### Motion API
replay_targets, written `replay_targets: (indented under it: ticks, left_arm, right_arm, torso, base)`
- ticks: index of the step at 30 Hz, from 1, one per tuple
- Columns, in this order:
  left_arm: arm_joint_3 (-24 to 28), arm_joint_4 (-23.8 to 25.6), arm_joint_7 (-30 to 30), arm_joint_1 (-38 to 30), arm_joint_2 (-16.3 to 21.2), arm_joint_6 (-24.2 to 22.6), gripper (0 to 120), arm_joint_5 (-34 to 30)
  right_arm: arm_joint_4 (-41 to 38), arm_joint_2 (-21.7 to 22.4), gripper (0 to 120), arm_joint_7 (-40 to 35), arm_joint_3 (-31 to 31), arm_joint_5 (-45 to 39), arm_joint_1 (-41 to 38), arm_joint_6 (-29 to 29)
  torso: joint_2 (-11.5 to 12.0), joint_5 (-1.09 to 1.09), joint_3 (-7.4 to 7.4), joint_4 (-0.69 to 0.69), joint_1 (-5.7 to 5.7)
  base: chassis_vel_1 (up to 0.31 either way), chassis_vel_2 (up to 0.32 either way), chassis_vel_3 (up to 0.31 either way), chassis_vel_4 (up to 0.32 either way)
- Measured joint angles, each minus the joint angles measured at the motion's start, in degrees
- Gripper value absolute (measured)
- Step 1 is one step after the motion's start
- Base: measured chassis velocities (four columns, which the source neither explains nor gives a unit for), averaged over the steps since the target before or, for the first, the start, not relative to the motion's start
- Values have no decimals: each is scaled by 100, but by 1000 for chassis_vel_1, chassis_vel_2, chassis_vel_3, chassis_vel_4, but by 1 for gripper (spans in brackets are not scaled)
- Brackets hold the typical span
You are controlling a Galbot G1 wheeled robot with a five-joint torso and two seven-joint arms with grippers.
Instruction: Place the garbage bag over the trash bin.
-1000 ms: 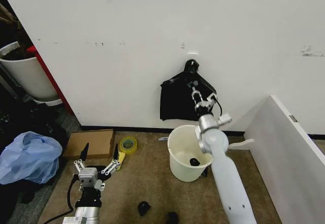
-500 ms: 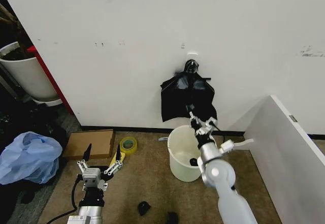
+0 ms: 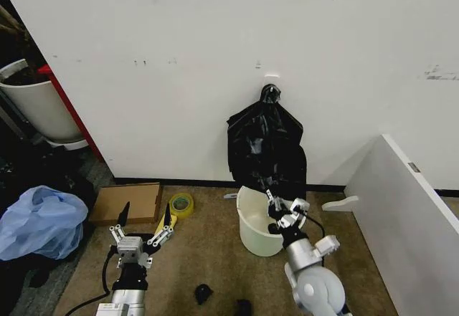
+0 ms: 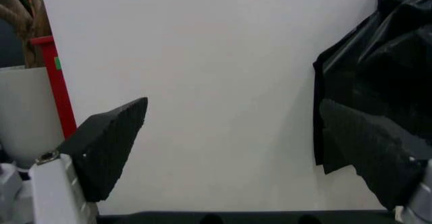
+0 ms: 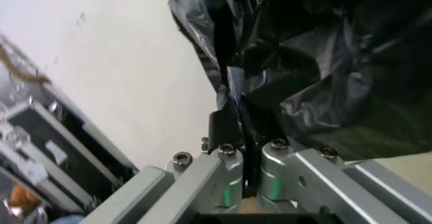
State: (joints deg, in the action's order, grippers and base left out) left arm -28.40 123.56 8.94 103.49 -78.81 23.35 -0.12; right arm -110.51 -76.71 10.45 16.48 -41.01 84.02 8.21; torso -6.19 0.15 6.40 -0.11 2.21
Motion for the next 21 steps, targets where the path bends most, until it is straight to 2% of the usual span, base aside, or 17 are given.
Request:
replay_targets:
  ticks: [13, 21]
  left_arm:
    - [27, -32, -2, 10, 70, 9, 100, -4]
    - [48, -70, -4, 6, 33, 31, 100, 40]
  right_arm:
    - [163, 944, 0, 770, -157, 1459, 443, 1162]
    - [304, 1178, 0, 1193, -47, 1984, 443, 1780]
  torso:
    - [0, 0, 0, 0, 0]
    - [0, 0, 0, 0, 0]
  base:
    - [0, 0, 0, 0]
    - [0, 0, 0, 0]
